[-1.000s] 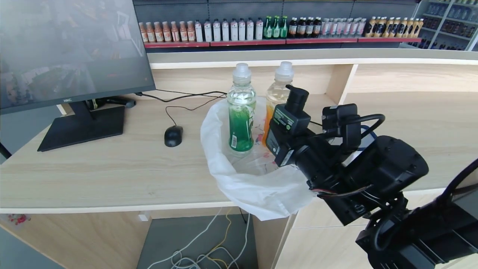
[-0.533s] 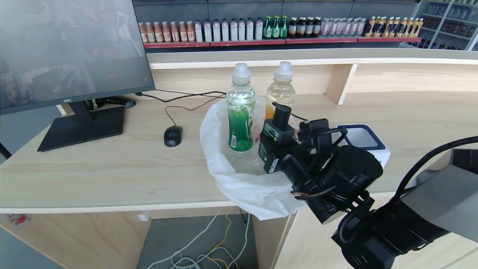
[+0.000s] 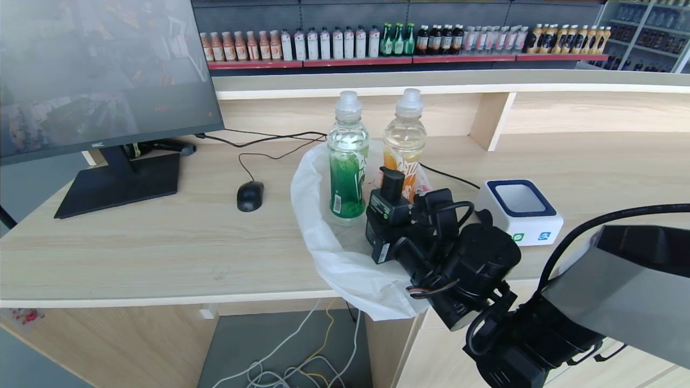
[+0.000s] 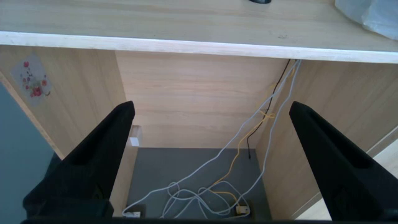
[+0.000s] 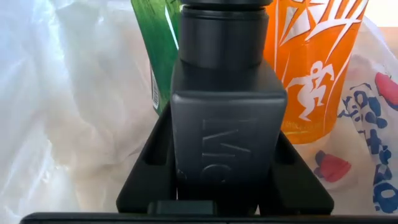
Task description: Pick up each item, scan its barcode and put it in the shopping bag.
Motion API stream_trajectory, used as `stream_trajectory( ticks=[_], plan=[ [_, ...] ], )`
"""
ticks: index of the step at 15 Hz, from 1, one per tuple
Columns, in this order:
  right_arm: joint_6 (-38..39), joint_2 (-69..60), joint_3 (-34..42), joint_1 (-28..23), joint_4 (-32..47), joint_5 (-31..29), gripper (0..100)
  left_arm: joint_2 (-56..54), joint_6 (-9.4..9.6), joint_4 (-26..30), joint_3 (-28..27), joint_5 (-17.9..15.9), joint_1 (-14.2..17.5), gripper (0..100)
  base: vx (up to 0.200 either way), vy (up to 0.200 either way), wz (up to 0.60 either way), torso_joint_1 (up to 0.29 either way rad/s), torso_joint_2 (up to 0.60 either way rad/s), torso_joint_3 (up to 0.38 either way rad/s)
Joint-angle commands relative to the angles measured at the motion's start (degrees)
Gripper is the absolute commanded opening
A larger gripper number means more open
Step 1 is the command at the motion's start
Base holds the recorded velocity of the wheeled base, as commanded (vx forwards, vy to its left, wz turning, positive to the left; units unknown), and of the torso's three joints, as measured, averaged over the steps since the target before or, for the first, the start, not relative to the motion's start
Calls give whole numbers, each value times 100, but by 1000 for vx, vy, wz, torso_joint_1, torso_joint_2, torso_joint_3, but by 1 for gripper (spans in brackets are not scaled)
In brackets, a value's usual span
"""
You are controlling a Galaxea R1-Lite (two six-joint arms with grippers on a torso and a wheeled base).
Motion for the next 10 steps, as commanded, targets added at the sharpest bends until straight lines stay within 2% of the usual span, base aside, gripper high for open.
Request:
stream_trajectory(
  ticks=[1, 10],
  plan=[
    [-11, 109, 9, 6, 23, -3, 0, -2, 0, 0, 1, 1, 0, 100, 0, 0, 0, 0, 0, 0],
    [7, 91, 9, 24, 23, -3, 0, -2, -9, 0, 1, 1, 0, 100, 0, 0, 0, 0, 0, 0]
  ],
)
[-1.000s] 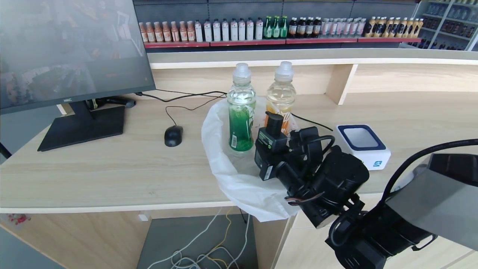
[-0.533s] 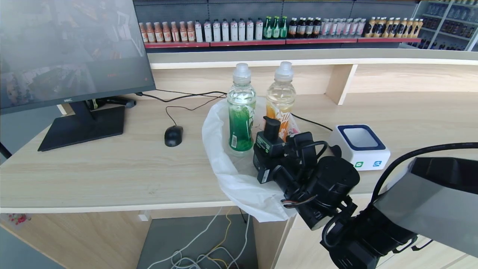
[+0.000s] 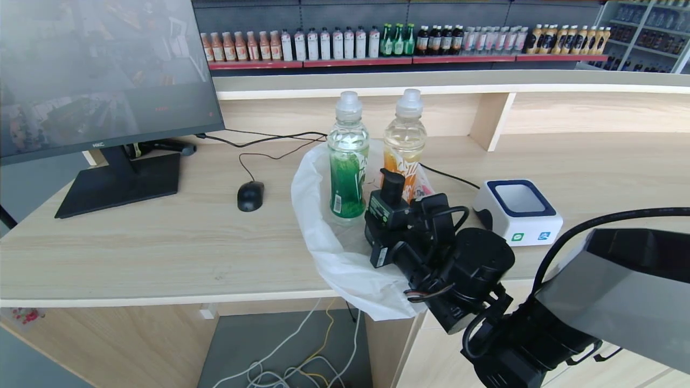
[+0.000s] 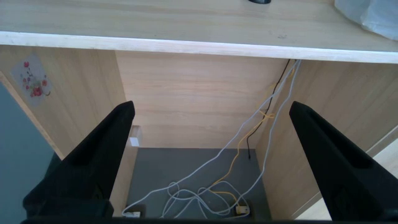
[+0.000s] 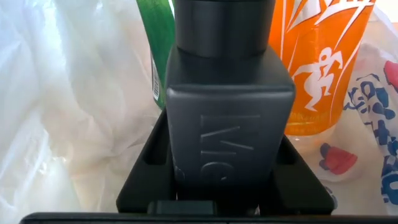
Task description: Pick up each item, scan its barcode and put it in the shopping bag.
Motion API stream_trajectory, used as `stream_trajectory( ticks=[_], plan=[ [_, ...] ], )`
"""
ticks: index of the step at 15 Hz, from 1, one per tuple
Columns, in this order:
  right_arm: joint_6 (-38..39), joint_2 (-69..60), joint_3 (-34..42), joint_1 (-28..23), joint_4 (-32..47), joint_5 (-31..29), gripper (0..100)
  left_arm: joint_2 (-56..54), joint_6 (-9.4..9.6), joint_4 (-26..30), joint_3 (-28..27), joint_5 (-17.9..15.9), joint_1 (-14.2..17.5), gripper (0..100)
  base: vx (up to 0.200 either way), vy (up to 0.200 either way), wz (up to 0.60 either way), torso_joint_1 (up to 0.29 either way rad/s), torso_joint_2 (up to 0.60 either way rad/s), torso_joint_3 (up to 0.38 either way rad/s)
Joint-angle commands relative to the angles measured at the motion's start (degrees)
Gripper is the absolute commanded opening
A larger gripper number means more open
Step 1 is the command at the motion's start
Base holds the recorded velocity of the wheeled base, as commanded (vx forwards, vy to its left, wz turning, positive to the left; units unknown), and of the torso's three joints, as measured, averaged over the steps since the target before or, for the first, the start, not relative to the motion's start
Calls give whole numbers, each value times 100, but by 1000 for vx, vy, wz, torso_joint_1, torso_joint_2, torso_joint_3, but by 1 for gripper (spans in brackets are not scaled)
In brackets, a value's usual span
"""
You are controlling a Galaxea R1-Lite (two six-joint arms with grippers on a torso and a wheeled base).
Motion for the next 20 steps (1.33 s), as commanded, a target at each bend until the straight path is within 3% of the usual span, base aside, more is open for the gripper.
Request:
stream_trajectory(
  ticks=[1, 4, 5, 9, 15, 17, 20],
  plan=[
    [2, -29, 3, 1, -6, 6, 0, -2, -3, 0, 1, 1, 0, 100, 0, 0, 0, 0, 0, 0],
    [-7, -46, 30, 10, -6, -3, 0, -2, 6, 0, 1, 1, 0, 100, 0, 0, 0, 0, 0, 0],
    [2, -90, 56, 10, -6, 6, 100, -2, 6, 0, 1, 1, 0, 100, 0, 0, 0, 0, 0, 0],
    [2, -363, 232, 19, -6, 6, 100, -2, -3, 0, 1, 1, 0, 100, 0, 0, 0, 0, 0, 0],
    [-42, -2129, 1445, 283, -6, 6, 100, -2, 6, 0, 1, 1, 0, 100, 0, 0, 0, 0, 0, 0],
    [-51, -2665, 1928, 274, -6, 6, 100, -2, 15, 0, 1, 1, 0, 100, 0, 0, 0, 0, 0, 0],
    [-94, -4089, 3660, 124, -6, -3, 100, -2, -3, 0, 1, 1, 0, 100, 0, 0, 0, 0, 0, 0]
  ],
)
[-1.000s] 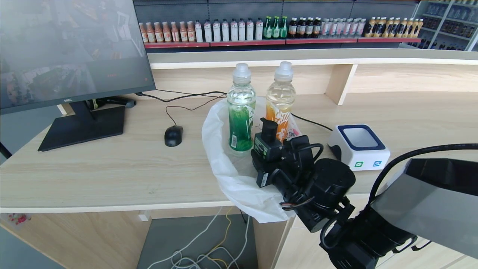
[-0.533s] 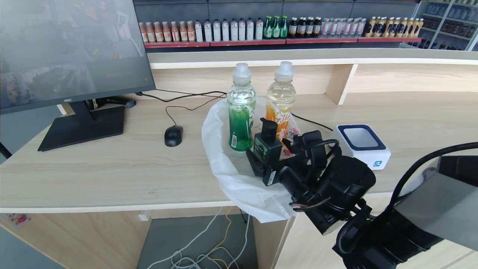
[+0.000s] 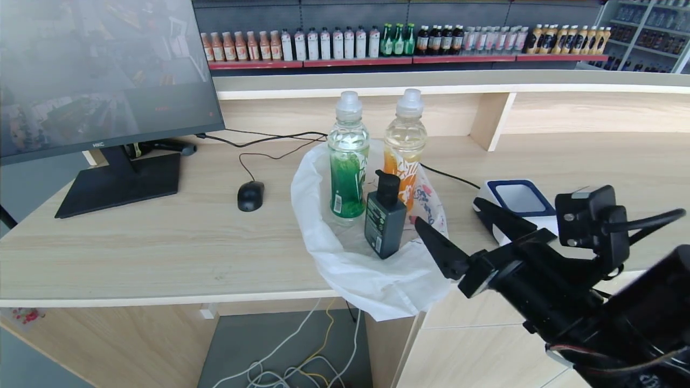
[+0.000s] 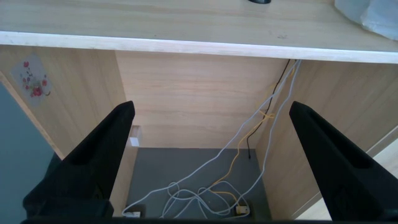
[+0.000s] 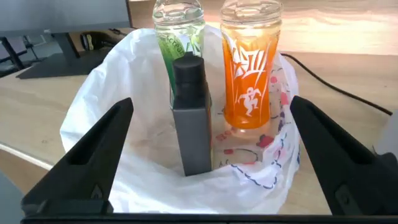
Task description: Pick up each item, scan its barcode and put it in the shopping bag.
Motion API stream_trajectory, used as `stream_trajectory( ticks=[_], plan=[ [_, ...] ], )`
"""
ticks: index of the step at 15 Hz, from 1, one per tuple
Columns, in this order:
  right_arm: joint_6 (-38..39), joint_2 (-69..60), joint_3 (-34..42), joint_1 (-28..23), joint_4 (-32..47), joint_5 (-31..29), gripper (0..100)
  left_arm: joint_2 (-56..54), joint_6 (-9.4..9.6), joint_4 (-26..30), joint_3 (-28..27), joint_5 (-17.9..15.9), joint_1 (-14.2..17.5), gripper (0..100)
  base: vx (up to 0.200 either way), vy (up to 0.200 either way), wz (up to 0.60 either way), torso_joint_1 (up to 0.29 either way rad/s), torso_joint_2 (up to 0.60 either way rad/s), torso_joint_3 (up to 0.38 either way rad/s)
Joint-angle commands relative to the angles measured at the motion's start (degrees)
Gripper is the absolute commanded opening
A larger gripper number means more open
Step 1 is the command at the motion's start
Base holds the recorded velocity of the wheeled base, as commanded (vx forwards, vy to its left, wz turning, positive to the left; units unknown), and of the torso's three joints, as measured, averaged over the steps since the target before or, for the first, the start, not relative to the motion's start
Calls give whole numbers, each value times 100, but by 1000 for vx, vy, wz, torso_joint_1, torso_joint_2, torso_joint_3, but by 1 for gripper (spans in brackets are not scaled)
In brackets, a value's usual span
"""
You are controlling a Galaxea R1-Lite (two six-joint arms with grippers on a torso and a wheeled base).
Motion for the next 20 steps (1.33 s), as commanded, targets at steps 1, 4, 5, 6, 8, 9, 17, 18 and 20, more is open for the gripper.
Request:
stream_trajectory(
  ticks=[1, 4, 5, 6, 8, 9, 17, 18, 20],
  plan=[
    [-115, -1761, 1781, -307, -3, -8, 100, -2, 6, 0, 1, 1, 0, 100, 0, 0, 0, 0, 0, 0],
    [-107, -3299, 1825, -632, 814, -8, 100, -2, 15, 0, 1, 1, 0, 100, 0, 0, 0, 0, 0, 0],
    [-133, -3809, 1825, -632, 1447, 1, 100, -2, 24, 0, 1, 1, 0, 100, 0, 0, 0, 0, 0, 0],
    [-212, -4354, 1825, -632, 2212, 27, 100, -2, 15, 0, 1, 1, 0, 100, 0, 0, 0, 0, 0, 0],
    [-458, -5286, 1825, -623, 3618, 335, 100, -2, 6, 0, 1, 1, 0, 100, 0, 0, 0, 0, 0, 0],
    [-766, -6314, 1781, -632, 5261, 563, 100, -2, 6, 0, 1, 1, 0, 100, 0, 0, 0, 0, 0, 0],
    [-1056, -9215, 1148, -702, 10007, 1012, 100, -2, -20, 0, 1, 1, 0, 100, 0, 0, 0, 0, 0, 0],
    [-836, -9223, 1157, -685, 10007, 1020, 100, -2, -11, 0, 1, 1, 0, 100, 0, 0, 0, 0, 0, 0],
    [-45, -9320, 1192, -685, 10016, 1047, 100, -2, -11, 0, 1, 1, 0, 100, 0, 0, 0, 0, 0, 0]
  ],
)
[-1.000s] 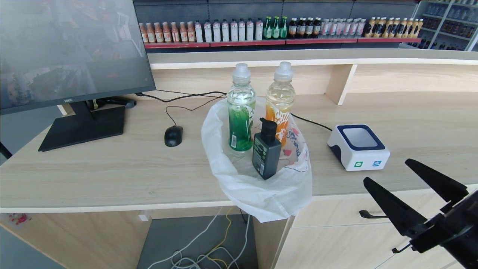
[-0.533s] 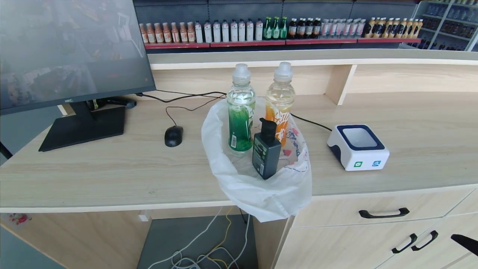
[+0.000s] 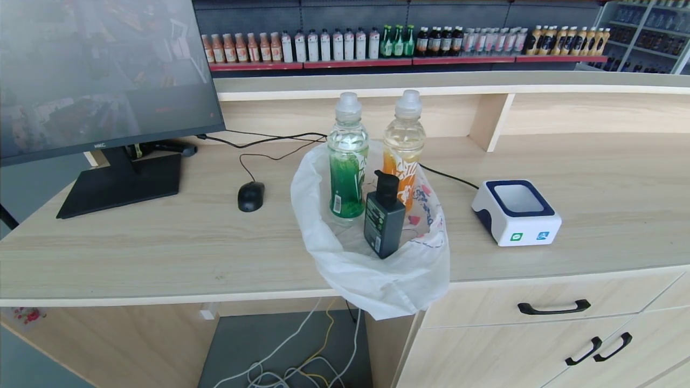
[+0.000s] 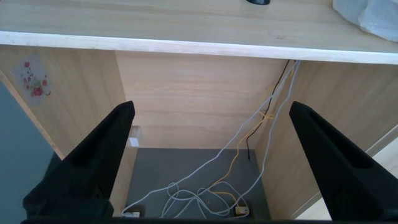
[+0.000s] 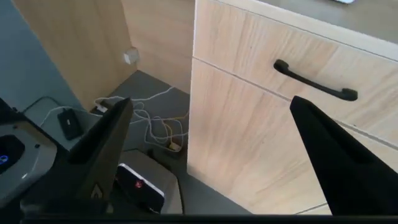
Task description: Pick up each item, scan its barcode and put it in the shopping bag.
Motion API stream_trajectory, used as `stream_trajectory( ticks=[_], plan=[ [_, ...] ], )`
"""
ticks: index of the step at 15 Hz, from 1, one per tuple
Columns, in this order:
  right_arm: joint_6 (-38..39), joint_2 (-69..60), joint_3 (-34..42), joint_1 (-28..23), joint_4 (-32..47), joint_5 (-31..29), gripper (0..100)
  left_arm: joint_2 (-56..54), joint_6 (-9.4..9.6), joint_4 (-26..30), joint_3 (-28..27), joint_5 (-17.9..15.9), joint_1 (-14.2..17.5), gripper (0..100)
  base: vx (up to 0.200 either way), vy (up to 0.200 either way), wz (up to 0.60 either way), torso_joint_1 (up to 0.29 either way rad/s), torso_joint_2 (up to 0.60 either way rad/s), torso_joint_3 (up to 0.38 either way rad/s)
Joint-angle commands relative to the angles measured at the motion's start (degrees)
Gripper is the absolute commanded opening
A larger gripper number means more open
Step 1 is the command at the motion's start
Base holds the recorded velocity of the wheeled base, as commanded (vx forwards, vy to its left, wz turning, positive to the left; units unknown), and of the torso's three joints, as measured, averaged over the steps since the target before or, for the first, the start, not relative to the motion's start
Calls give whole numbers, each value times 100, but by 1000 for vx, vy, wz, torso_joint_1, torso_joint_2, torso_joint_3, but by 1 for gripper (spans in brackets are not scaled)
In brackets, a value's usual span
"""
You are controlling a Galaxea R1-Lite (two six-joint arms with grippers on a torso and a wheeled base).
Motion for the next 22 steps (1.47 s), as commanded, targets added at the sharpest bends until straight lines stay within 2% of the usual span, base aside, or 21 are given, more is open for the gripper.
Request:
stream_trajectory(
  ticks=[1, 3, 7, 9, 10, 12, 13, 16, 17, 18, 19, 22],
  plan=[
    [269, -231, 23, 38, 4, 62, 100, -2, 2, 0, 1, 1, 0, 100, 0, 0, 0, 0, 0, 0],
    [295, -258, 41, 249, -14, 660, 100, -2, 2, 0, 1, 1, 0, 100, 0, 0, 0, 0, 0, 0],
    [199, -293, 41, 302, -14, 756, 100, -2, 11, 0, 1, 1, 0, 100, 0, 0, 0, 0, 0, 0],
    [216, -372, 32, 398, -5, 1451, 100, -2, 2, 0, 1, 1, 0, 100, 0, 0, 0, 0, 0, 0],
    [216, -372, 32, 407, 4, 1565, 100, -2, 2, 0, 1, 1, 0, 100, 0, 0, 0, 0, 0, 0],
    [216, -372, 23, 205, 4, 1389, 100, -2, 11, 0, 1, 1, -9, 100, 0, 0, 0, 0, 0, 0],
    [216, -372, 15, -94, 4, 1169, 100, -2, 11, 0, 1, 1, -9, 100, 0, 0, 0, 0, 0, 0],
    [225, -372, 15, -770, 4, 1073, 100, -2, 11, 0, 1, 1, -9, 100, 0, 0, 0, 0, 0, 0],
    [295, -363, 6, -1342, 4, 976, 100, -2, 11, 9, 10, 1, -9, 100, 0, 0, 0, 0, 0, 0],
    [374, 94, 15, -2212, -5, 932, 100, -2, 11, 0, 1, 1, -9, 100, 0, 0, 0, 0, 0, 0],
    [366, 217, 15, -2396, -5, 923, 100, -2, 11, 0, 1, 1, -9, 100, 0, 0, 0, 0, 0, 0],
    [251, 68, 15, -3495, -5, 915, 100, -2, 11, 0, 1, 1, -9, 100, 0, 0, 0, 0, 0, 0]
  ],
)
